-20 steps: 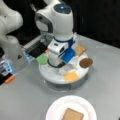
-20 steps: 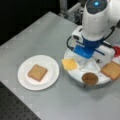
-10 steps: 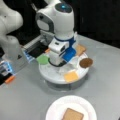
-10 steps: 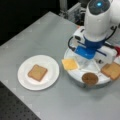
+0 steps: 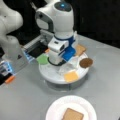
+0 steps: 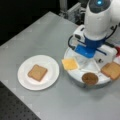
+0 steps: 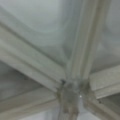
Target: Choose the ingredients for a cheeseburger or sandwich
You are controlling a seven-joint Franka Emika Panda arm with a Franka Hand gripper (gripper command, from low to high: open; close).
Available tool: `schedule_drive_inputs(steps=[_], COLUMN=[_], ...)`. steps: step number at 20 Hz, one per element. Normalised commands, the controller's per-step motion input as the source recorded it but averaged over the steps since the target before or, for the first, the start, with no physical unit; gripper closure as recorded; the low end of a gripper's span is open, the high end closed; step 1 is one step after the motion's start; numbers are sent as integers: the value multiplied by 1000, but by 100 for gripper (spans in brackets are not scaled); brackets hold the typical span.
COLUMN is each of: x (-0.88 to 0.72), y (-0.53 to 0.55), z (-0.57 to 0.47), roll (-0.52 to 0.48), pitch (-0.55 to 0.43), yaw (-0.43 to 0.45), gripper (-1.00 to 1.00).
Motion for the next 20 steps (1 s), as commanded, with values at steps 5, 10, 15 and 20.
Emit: schedule_drive_inputs(steps=[5, 10, 15, 20], x=[-165, -162, -163, -153], y=[36, 46, 35, 21], z=[-94, -103, -106, -140], roll=[-26, -17, -13, -21], pitch=[-91, -101, -111, -133], yaw=[-102, -90, -81, -71], gripper=[-100, -100, -100, -100])
